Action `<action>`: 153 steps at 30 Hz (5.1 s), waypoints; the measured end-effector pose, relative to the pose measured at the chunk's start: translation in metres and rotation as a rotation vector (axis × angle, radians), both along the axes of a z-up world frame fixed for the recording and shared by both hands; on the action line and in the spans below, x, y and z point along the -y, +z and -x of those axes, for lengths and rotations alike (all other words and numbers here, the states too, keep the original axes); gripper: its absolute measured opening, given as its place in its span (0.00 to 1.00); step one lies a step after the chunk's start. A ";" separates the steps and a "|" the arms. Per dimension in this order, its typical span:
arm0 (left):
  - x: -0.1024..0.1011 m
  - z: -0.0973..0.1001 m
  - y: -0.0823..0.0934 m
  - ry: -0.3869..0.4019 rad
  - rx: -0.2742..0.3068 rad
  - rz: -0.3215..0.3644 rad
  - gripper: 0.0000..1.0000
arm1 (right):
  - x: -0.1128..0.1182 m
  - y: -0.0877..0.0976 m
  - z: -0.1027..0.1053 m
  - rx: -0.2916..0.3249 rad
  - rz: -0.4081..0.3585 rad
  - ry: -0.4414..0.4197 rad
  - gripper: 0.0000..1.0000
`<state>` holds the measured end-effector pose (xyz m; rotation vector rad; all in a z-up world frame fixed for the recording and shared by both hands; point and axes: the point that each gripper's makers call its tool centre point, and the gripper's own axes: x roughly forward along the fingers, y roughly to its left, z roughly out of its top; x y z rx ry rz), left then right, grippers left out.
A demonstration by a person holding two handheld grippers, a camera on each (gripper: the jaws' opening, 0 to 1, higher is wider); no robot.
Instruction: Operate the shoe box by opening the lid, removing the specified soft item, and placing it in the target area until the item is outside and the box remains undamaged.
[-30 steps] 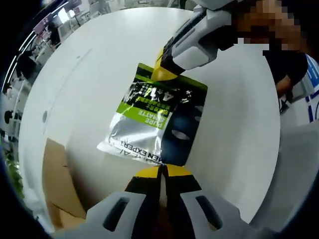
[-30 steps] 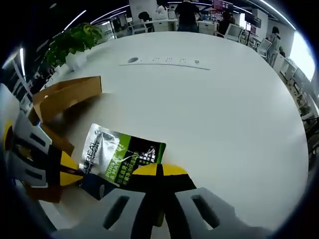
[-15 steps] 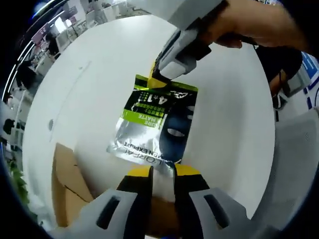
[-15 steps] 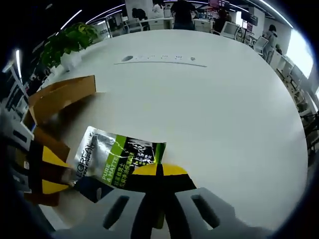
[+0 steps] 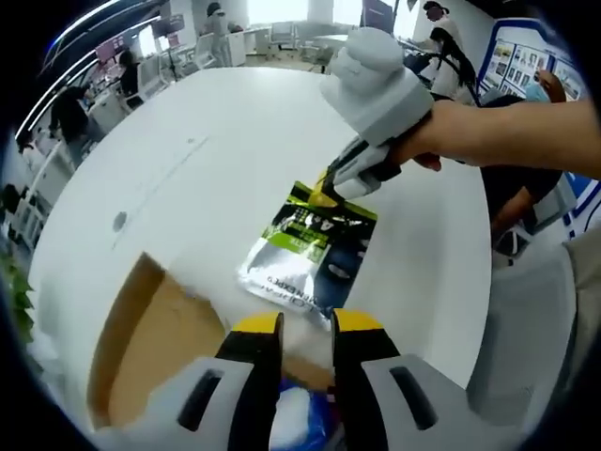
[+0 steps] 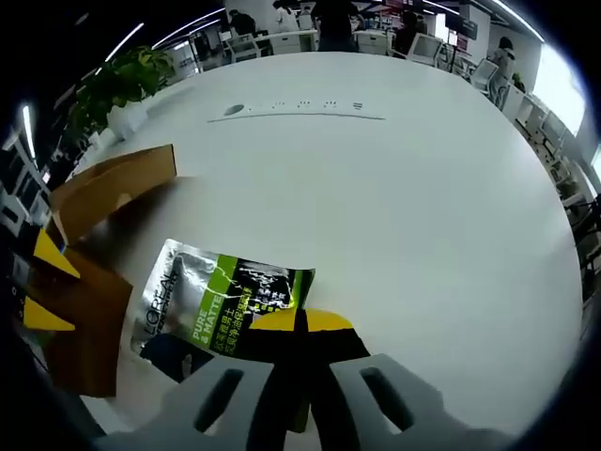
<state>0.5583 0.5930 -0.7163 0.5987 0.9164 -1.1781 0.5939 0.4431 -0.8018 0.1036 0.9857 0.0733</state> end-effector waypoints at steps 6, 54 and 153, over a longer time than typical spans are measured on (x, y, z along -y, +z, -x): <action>-0.018 -0.003 0.016 0.050 -0.003 0.051 0.19 | -0.008 0.001 -0.001 -0.002 -0.013 -0.006 0.00; -0.258 0.009 0.031 0.585 0.087 0.089 0.28 | -0.057 0.074 0.023 0.175 -0.033 0.171 0.19; -0.340 0.034 -0.011 0.953 0.044 0.110 0.03 | -0.329 0.041 0.020 0.067 -0.229 0.573 0.00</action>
